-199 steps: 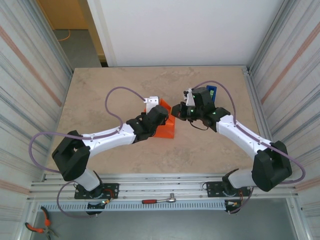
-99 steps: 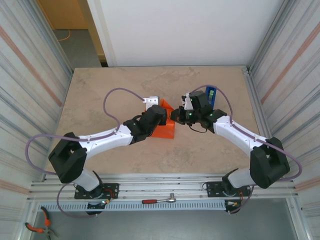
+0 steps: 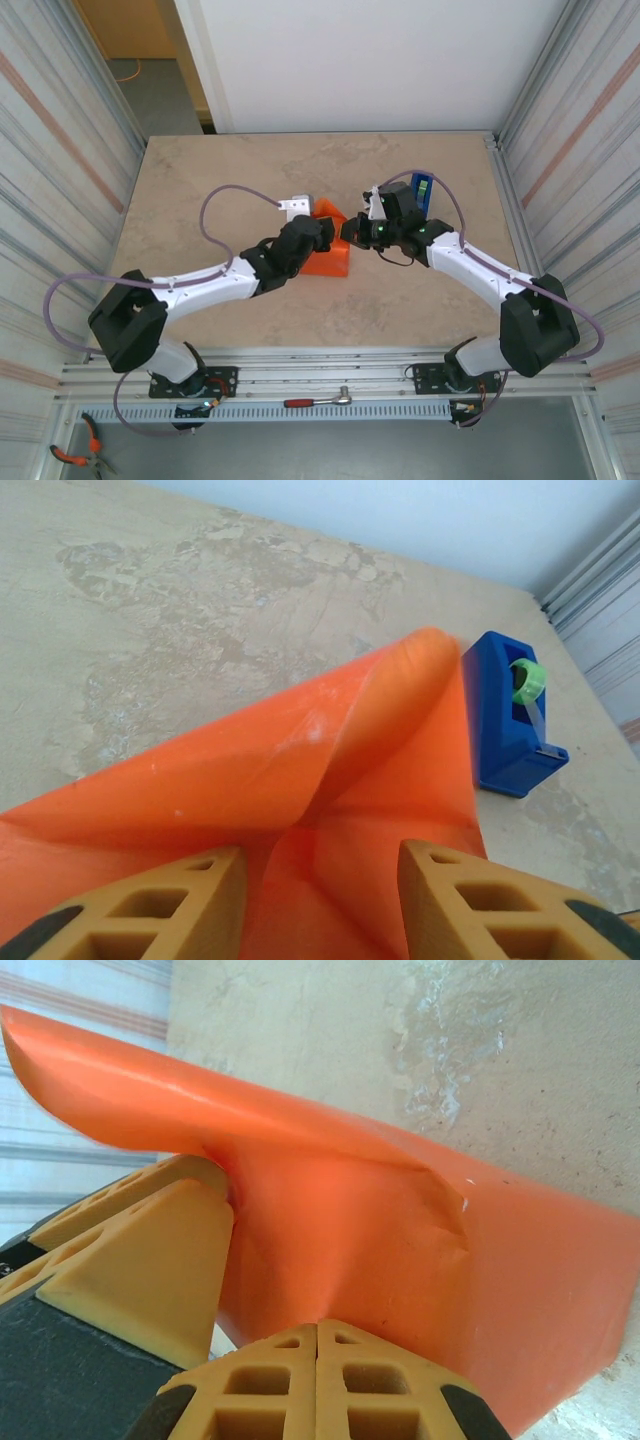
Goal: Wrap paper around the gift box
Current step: Fold the seventh fold of the wrapping paper on the gift box.
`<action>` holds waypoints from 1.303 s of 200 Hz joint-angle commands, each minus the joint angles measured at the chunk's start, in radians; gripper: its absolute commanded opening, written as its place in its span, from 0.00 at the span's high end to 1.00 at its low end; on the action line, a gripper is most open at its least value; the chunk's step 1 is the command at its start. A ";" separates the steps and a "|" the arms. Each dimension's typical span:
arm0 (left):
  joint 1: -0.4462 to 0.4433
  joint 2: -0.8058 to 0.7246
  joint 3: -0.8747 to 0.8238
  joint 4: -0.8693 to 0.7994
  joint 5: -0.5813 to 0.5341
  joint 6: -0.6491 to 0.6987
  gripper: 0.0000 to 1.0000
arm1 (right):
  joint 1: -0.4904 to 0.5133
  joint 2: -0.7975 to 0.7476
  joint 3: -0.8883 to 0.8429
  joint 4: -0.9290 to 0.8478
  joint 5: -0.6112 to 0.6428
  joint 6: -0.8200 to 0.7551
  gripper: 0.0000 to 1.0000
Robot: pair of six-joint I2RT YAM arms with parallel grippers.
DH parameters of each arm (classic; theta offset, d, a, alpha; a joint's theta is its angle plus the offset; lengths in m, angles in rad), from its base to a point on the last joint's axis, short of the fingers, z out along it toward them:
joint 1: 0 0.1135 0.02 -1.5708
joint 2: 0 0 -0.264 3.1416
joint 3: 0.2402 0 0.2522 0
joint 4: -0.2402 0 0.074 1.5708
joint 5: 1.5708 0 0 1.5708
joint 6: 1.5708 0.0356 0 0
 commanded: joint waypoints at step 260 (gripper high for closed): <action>-0.094 0.191 0.056 -0.264 -0.197 0.096 0.58 | -0.220 0.094 0.244 -0.125 -0.150 -0.011 1.00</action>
